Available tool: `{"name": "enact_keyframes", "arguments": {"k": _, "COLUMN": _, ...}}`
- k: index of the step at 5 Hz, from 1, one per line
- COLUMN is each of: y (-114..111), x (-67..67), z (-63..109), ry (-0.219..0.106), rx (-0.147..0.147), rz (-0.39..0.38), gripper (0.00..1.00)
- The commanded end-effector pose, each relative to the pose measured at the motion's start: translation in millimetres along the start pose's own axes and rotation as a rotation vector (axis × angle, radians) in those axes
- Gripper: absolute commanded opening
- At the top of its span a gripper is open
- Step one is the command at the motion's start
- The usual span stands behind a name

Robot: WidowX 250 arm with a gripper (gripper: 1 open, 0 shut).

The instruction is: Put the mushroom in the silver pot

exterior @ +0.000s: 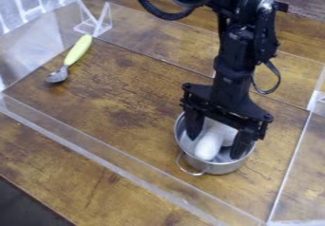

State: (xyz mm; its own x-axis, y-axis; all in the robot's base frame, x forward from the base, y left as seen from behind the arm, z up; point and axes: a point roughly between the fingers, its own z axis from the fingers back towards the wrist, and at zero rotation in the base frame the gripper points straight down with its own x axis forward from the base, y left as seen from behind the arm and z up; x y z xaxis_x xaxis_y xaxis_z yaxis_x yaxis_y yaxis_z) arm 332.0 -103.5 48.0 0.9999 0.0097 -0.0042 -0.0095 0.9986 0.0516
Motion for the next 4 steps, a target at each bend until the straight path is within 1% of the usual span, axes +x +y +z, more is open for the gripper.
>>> {"name": "enact_keyframes", "arguments": {"k": 1, "y": 5, "x": 10.1, "z": 13.7, "ry": -0.047, "rx": -0.004, "rz": 0.034, "gripper": 1.00}}
{"name": "enact_keyframes", "arguments": {"k": 2, "y": 9, "x": 22.1, "z": 7.5, "ry": -0.051, "rx": 0.002, "rz": 0.101, "gripper": 1.00}}
{"name": "enact_keyframes", "arguments": {"k": 3, "y": 12, "x": 31.4, "z": 7.7, "ry": -0.064, "rx": 0.000, "rz": 0.169, "gripper": 1.00}}
{"name": "enact_keyframes", "arguments": {"k": 4, "y": 14, "x": 38.5, "z": 5.7, "ry": -0.070, "rx": 0.002, "rz": 0.228, "gripper": 1.00}}
